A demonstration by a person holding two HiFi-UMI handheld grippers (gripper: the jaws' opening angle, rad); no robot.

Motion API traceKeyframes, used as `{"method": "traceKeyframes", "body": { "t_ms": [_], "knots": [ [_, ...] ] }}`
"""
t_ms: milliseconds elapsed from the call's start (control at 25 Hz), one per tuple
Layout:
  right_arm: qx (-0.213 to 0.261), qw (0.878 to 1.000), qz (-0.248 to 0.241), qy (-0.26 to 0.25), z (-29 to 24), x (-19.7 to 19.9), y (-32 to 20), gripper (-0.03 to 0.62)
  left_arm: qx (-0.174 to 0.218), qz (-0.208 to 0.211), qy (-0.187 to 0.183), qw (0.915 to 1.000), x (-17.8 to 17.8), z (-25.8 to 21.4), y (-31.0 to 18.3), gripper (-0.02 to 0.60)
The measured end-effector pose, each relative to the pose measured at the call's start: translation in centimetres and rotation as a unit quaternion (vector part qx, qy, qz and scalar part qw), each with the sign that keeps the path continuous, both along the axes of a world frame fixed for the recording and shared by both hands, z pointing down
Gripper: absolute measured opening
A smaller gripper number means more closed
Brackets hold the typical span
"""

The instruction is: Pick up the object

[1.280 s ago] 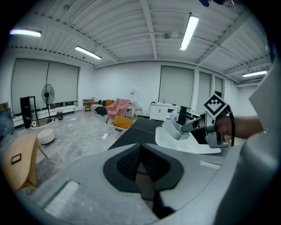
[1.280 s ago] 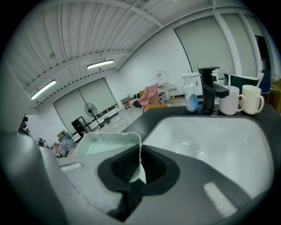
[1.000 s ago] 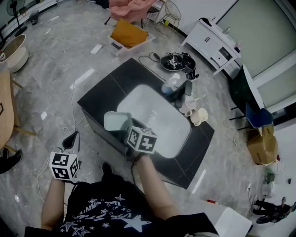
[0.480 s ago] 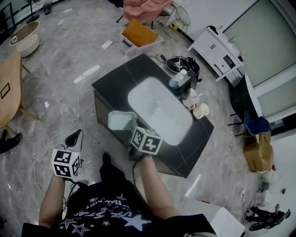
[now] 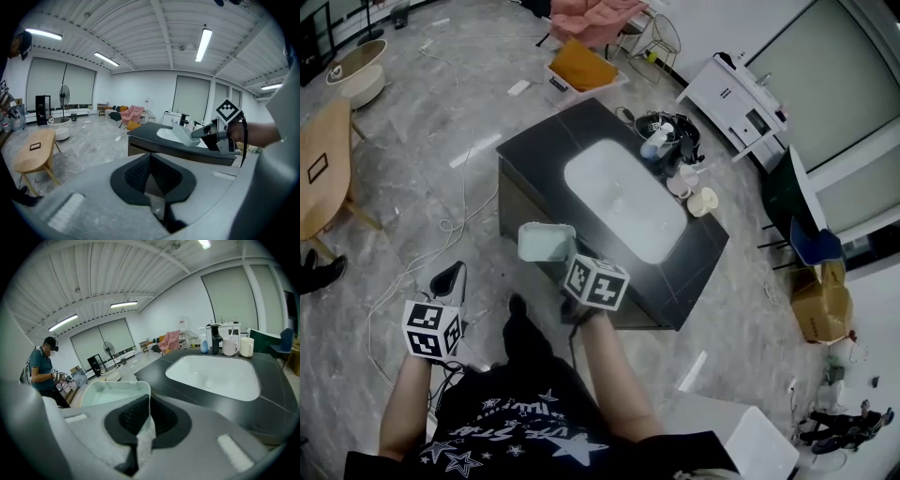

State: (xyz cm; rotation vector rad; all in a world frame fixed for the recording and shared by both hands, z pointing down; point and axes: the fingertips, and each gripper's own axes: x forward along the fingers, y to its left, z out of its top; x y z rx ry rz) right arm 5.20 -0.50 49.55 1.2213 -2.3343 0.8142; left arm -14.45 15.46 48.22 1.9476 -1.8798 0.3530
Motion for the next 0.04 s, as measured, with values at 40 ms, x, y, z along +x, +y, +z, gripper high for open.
{"method": "traceKeyframes", "body": {
  "t_ms": [40],
  "knots": [
    [0.001,1.0,-0.001,0.0,-0.02,0.05,0.94,0.011,0.001,0.001,0.0,1.0,0.13,0.04,0.9,0.009]
  ]
}}
